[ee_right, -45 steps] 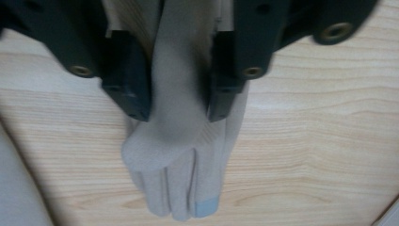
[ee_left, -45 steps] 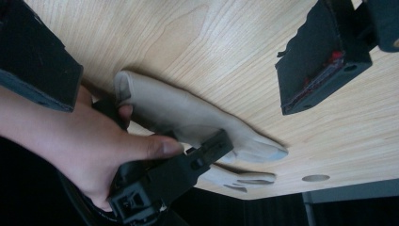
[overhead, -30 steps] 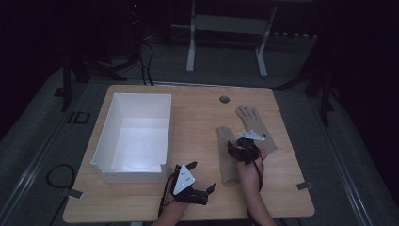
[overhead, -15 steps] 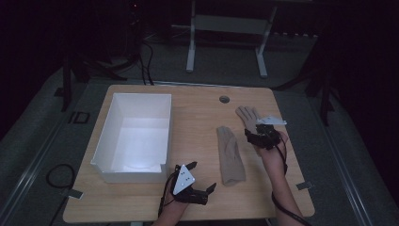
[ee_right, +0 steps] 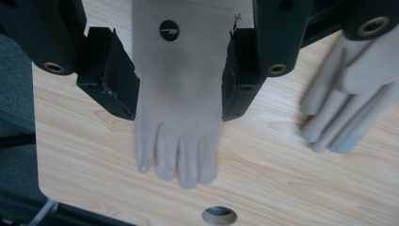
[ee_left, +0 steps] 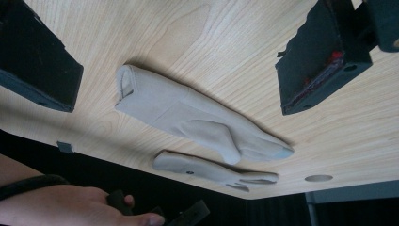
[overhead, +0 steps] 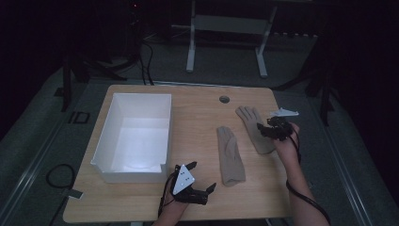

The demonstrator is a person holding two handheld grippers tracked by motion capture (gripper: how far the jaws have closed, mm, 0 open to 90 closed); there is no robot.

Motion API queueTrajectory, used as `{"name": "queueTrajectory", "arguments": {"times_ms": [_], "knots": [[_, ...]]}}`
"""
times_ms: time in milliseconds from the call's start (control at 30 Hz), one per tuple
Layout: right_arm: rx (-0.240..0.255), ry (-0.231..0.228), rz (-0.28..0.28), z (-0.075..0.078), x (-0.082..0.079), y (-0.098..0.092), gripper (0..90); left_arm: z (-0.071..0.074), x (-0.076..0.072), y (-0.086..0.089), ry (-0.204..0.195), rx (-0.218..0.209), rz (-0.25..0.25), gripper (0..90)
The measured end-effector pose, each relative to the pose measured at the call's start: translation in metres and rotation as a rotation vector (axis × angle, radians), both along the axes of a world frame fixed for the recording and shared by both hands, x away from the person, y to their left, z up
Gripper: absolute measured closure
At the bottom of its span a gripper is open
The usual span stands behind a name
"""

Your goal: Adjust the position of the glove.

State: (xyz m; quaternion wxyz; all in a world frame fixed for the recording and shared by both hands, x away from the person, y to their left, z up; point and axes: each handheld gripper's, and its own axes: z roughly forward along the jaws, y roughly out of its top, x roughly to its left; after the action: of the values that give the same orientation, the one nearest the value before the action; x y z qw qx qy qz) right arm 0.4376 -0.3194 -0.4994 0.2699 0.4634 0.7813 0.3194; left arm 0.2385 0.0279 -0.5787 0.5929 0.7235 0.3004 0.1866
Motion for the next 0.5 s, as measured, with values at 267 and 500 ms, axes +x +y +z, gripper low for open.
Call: {"name": "queueTrajectory", "arguments": {"times_ms": [267, 500], "knots": [[-0.039, 0.067, 0.012, -0.024, 0.023, 0.006, 50.3, 0.0, 0.0, 0.0, 0.0, -0.002, -0.003, 1.1], [-0.059, 0.058, 0.014, -0.049, 0.037, 0.008, 52.9, 0.0, 0.0, 0.0, 0.004, -0.002, -0.002, 1.1]]}}
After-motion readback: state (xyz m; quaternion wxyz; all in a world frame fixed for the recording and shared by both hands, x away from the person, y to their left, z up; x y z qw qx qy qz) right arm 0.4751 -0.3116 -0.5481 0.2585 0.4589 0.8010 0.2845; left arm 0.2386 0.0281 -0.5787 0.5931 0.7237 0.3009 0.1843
